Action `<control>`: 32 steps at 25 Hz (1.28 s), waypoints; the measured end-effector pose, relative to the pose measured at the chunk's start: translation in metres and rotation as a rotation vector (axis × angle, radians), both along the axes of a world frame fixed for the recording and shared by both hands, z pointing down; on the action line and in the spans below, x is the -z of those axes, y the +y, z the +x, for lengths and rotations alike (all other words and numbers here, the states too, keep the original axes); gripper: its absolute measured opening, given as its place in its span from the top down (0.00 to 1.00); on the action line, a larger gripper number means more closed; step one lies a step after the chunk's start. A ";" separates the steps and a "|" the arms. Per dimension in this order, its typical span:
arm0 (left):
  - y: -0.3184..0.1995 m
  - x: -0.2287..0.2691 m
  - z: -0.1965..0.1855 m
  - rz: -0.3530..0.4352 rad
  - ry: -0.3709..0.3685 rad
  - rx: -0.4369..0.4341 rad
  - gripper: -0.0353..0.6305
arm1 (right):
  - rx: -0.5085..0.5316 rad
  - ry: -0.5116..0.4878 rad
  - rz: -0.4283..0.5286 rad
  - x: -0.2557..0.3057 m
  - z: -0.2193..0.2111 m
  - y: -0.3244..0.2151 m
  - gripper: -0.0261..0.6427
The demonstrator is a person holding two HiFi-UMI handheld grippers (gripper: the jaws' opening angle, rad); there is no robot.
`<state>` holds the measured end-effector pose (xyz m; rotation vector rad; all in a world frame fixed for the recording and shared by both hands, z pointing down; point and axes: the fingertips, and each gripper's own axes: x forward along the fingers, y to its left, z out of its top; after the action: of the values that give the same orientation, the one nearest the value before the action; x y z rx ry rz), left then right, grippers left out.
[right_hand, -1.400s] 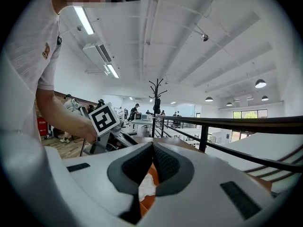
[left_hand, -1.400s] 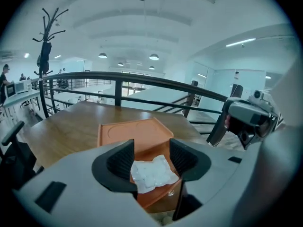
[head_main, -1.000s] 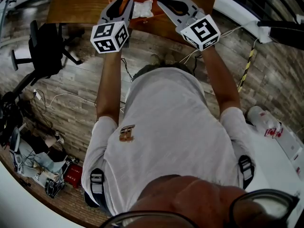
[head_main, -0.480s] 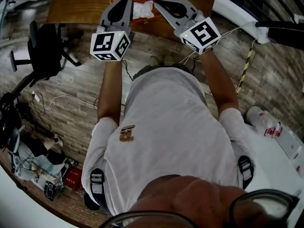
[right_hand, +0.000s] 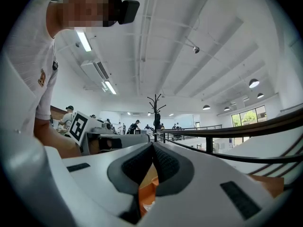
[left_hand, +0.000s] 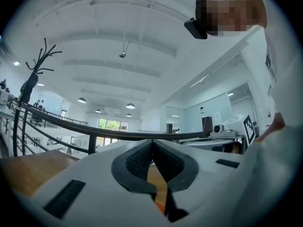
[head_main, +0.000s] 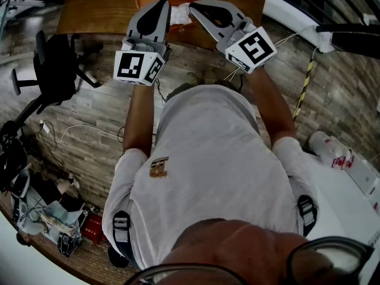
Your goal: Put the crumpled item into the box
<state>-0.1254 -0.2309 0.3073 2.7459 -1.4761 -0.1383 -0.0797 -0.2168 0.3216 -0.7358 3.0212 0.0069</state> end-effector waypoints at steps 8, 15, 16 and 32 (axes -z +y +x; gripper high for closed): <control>0.010 0.009 0.012 0.044 0.006 -0.071 0.92 | -0.020 -0.033 0.010 0.009 0.002 0.005 0.91; 0.015 0.013 0.019 0.061 0.022 -0.096 0.92 | -0.030 -0.047 0.021 0.012 0.008 0.009 0.91; 0.016 0.014 0.019 0.065 0.025 -0.099 0.92 | -0.029 -0.048 0.022 0.013 0.008 0.010 0.91; 0.032 0.018 0.023 0.084 0.023 -0.113 0.92 | -0.019 -0.030 0.043 0.015 0.008 0.025 0.91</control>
<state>-0.1023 -0.1992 0.2897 2.8747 -1.3359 -0.2337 -0.0715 -0.1917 0.3069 -0.7541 2.9754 0.0597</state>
